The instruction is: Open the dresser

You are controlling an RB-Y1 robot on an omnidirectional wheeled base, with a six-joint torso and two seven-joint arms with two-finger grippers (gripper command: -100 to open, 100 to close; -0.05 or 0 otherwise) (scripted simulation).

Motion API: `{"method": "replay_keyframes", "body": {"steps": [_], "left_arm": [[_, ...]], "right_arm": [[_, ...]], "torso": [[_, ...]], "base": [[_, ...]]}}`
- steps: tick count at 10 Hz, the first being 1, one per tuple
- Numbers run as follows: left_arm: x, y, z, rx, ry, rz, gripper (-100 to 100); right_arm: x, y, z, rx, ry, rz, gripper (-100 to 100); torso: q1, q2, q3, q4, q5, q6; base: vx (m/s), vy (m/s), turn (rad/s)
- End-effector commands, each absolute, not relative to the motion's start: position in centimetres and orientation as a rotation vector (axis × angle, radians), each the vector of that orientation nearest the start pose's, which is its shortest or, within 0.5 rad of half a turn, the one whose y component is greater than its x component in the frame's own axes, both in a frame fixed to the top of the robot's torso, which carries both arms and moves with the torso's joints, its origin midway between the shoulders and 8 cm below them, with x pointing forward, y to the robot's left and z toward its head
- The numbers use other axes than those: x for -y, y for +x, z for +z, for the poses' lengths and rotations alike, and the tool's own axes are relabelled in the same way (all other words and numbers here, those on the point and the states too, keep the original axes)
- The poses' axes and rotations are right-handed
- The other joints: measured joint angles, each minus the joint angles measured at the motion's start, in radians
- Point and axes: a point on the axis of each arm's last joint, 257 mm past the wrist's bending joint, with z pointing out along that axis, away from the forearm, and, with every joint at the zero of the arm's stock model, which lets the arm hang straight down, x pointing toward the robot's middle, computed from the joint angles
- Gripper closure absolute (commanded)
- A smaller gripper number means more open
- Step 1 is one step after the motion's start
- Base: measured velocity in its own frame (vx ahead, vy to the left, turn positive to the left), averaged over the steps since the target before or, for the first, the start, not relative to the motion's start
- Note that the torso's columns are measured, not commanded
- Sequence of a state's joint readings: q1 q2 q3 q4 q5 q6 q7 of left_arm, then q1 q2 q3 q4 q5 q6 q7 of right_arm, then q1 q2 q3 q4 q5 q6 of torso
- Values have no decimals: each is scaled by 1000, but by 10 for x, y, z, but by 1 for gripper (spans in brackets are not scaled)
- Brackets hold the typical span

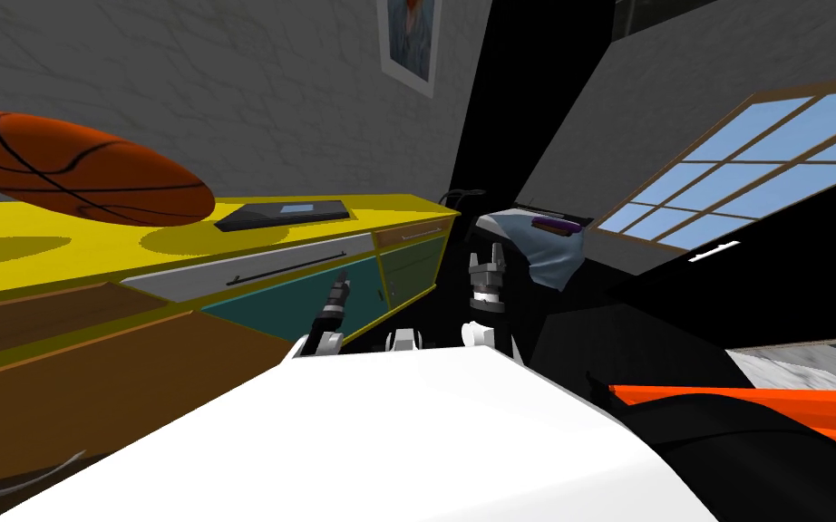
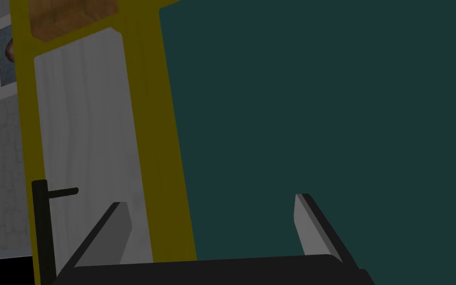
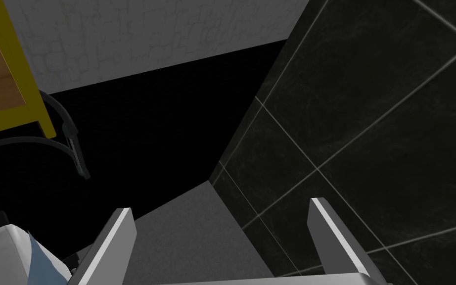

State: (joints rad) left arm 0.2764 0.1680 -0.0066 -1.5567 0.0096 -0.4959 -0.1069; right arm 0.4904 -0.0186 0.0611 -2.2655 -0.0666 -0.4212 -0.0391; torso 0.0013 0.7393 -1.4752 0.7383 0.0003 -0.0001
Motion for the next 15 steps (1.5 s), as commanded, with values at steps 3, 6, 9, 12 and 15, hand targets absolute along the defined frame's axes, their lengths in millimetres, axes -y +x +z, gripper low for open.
{"method": "replay_keyframes", "body": {"steps": [3,6,9,12,15], "left_arm": [[-301,449,-277,-1207,-921,-1029,-100],[-304,456,-297,-1238,-936,-1006,-100],[-308,453,-326,-1284,-973,-975,-100],[-311,457,-349,-1321,-993,-947,-100],[-316,449,-381,-1374,-1036,-908,-100]], "right_arm": [[265,363,5,-639,780,1426,0],[265,363,5,-639,780,1426,0],[265,363,5,-639,780,1426,0],[265,363,5,-639,780,1426,0],[265,363,5,-639,780,1426,0]], "torso": [[-2,-5,-3,-1,0,1],[0,-3,-2,-1,0,0],[-1,-6,-3,-2,0,1],[1,-5,-3,-2,1,2],[-1,-1,-1,0,0,0]], "base": [[24,-62,4],[31,-51,16],[30,-59,-3],[27,-62,8],[33,-54,7]]}}
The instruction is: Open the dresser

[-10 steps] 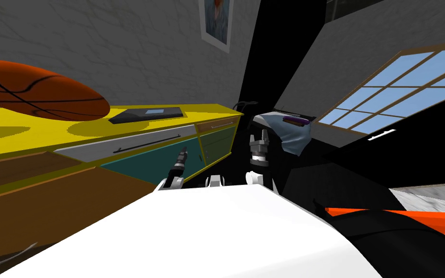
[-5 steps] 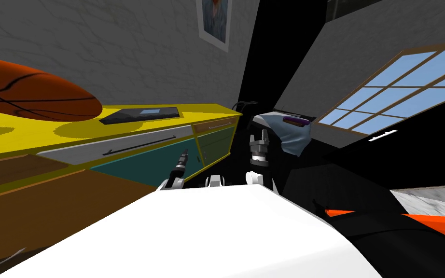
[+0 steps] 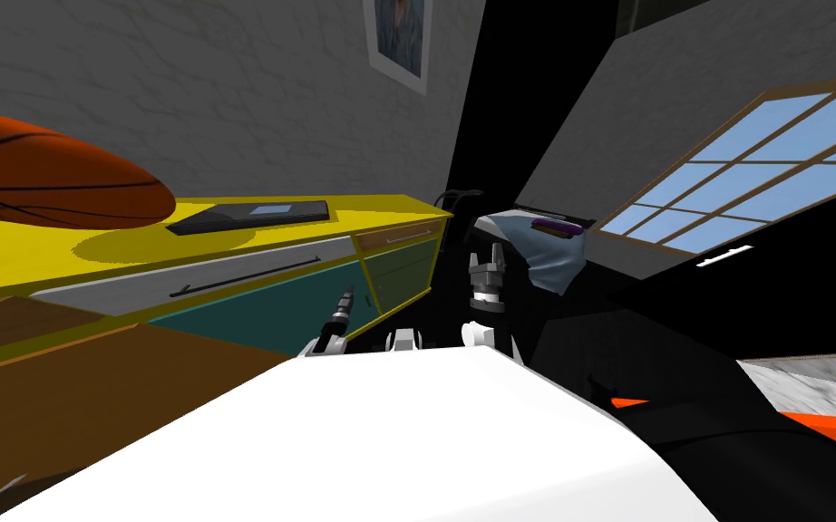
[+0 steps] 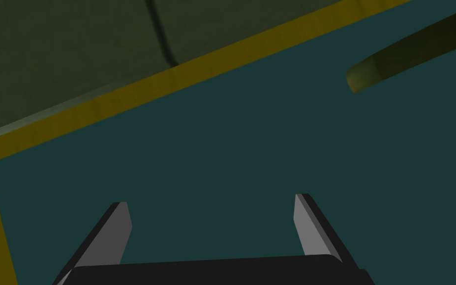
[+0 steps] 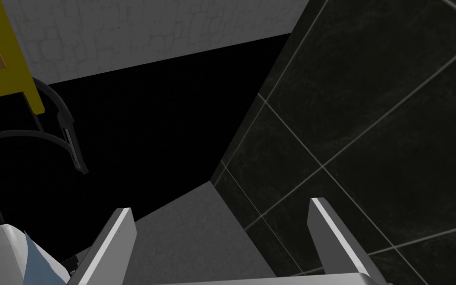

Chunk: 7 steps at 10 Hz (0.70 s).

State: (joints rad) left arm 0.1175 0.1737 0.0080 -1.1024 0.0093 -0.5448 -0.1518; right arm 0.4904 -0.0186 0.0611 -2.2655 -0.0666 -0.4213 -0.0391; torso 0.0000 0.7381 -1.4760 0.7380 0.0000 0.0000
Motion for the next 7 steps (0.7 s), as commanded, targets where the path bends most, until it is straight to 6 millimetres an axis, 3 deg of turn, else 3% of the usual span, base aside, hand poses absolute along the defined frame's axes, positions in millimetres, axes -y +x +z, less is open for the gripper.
{"method": "replay_keyframes", "body": {"steps": [1,7], "left_arm": [[-316,454,-382,-1379,-1031,-903,-100],[-328,440,-436,-1478,-1096,-823,-100]], "right_arm": [[265,363,5,-639,780,1426,0],[265,363,5,-639,780,1426,0]], "torso": [[1,1,1,0,0,0],[0,0,0,0,0,0]], "base": [[31,-56,9],[25,-52,6]]}}
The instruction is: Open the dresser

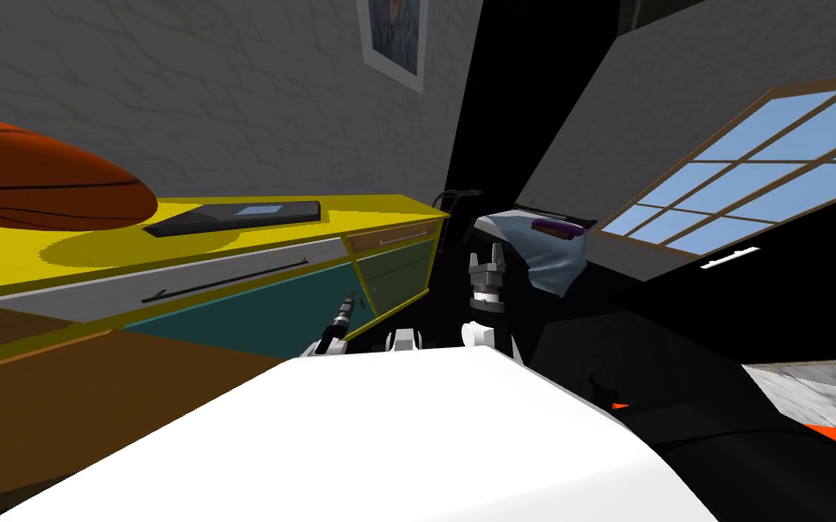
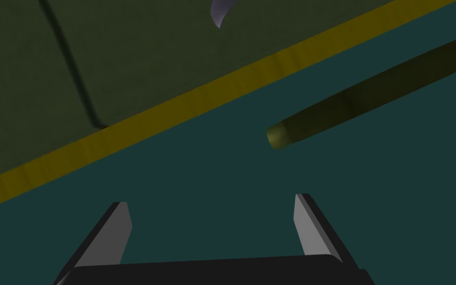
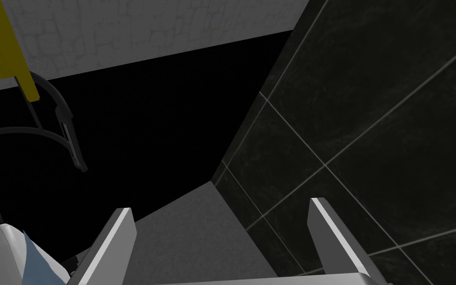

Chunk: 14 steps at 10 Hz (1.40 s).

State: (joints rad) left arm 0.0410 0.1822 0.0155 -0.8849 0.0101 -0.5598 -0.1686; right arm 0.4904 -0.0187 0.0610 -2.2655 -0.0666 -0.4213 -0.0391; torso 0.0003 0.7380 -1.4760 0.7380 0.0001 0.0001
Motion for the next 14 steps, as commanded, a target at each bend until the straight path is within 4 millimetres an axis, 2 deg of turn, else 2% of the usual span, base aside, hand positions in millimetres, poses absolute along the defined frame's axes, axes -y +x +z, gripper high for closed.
{"method": "replay_keyframes", "body": {"steps": [1,2,3,4,8,11,14], "left_arm": [[-331,441,-440,-1490,-1095,-811,-100],[-333,433,-453,-1511,-1116,-794,-100],[-335,436,-454,-1518,-1110,-785,-100],[-337,429,-464,-1535,-1128,-771,-100],[-358,414,-494,-1610,-1156,-686,-100],[-364,410,-500,-1626,-1162,-667,-100],[-381,402,-509,-1657,-1167,-617,-100]], "right_arm": [[265,363,5,-639,780,1426,0],[265,363,5,-639,780,1426,0],[265,363,5,-639,780,1426,0],[265,363,5,-639,780,1426,0],[265,363,5,-639,780,1426,0],[265,363,5,-639,780,1426,0],[265,363,5,-639,780,1426,0]], "torso": [[0,0,0,0,0,0],[-2,0,0,0,-1,0],[0,0,0,0,0,0],[0,0,0,0,0,0],[-2,0,0,0,-1,0],[2,1,1,0,0,0],[-1,0,0,0,0,0]], "base": [[30,-89,17],[28,-69,4],[34,-60,5],[25,-41,3],[36,-67,8],[18,-39,4],[13,-26,5]]}}
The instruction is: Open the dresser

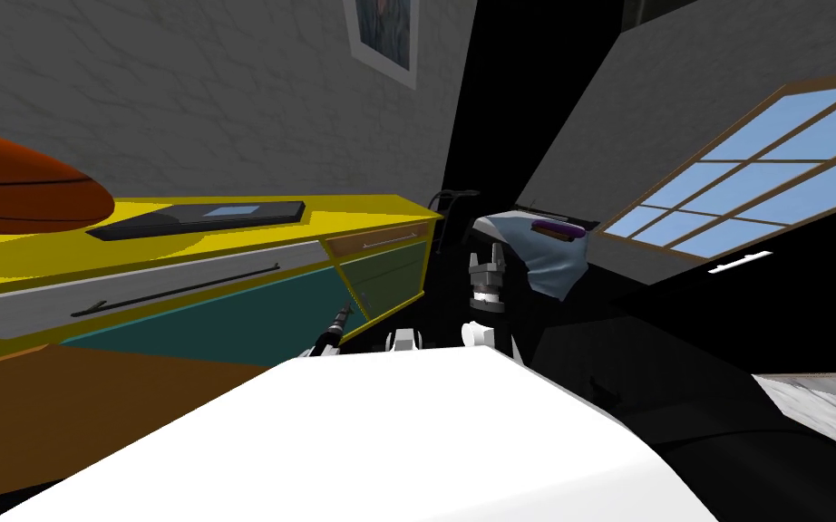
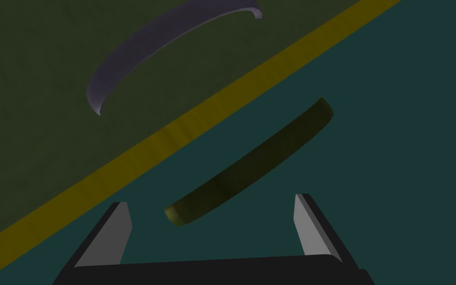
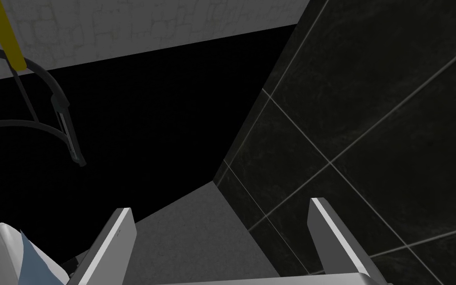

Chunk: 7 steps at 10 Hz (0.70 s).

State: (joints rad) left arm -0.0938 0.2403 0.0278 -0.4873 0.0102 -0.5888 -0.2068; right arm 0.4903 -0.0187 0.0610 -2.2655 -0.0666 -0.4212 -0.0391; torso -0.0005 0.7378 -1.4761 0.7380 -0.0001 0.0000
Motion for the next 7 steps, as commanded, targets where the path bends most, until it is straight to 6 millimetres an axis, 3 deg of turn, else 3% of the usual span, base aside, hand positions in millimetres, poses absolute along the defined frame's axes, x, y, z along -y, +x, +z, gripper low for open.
{"method": "replay_keyframes", "body": {"steps": [1,6,7], "left_arm": [[-376,405,-507,-1650,-1166,-629,-100],[-366,393,-513,-1644,-1173,-622,-100],[-372,399,-510,-1648,-1170,-624,100]], "right_arm": [[265,363,5,-639,780,1426,0],[265,362,5,-639,780,1426,0],[265,363,5,-639,780,1426,0]], "torso": [[-1,-1,0,0,0,0],[1,0,0,0,0,0],[2,-1,1,0,1,1]], "base": [[10,-20,4],[68,36,-21],[-69,-39,36]]}}
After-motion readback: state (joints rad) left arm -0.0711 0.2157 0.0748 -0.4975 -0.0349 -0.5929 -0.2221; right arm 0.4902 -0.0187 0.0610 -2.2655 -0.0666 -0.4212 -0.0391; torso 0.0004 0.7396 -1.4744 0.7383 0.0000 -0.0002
